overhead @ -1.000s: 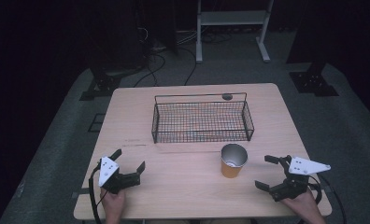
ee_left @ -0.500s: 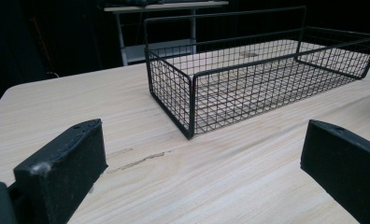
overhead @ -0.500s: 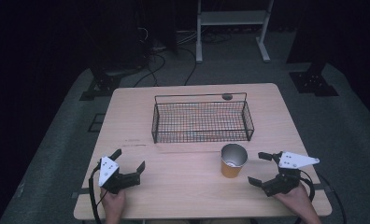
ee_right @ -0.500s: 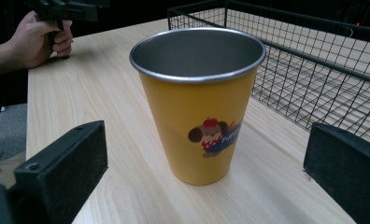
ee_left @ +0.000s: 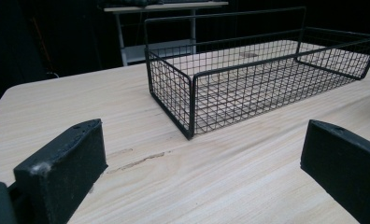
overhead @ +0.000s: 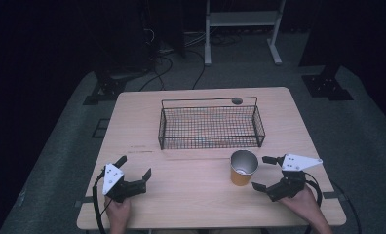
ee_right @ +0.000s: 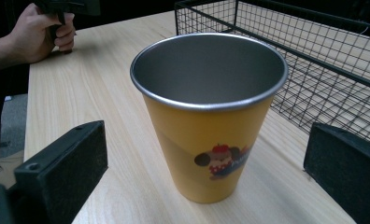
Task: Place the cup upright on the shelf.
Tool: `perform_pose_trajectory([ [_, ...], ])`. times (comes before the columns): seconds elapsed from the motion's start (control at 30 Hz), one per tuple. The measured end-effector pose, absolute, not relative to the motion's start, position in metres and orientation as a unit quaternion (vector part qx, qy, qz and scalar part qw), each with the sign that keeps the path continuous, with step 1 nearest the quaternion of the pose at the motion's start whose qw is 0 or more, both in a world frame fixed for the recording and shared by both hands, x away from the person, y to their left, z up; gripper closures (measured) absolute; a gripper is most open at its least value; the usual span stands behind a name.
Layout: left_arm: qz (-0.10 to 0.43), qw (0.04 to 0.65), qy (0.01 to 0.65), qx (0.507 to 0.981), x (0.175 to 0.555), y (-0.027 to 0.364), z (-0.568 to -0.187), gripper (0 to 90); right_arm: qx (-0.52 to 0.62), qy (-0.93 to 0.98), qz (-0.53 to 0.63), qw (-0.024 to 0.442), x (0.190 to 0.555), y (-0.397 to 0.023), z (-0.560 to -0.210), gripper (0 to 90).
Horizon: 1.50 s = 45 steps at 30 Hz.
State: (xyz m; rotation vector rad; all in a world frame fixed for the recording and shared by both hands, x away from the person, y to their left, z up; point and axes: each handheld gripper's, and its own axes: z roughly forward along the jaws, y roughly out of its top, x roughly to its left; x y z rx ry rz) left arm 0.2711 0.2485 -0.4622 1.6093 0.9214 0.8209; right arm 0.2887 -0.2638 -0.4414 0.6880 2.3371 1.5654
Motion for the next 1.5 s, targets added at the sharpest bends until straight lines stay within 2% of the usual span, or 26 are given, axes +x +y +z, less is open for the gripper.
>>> perform_pose_trajectory([
  [1.5, 0.344, 0.53, 0.383, 0.674, 0.271, 0.248, -0.462, 0.0, 0.221, 0.823, 0.513, 0.103, 0.323, -0.214, -0.44, 0.0],
])
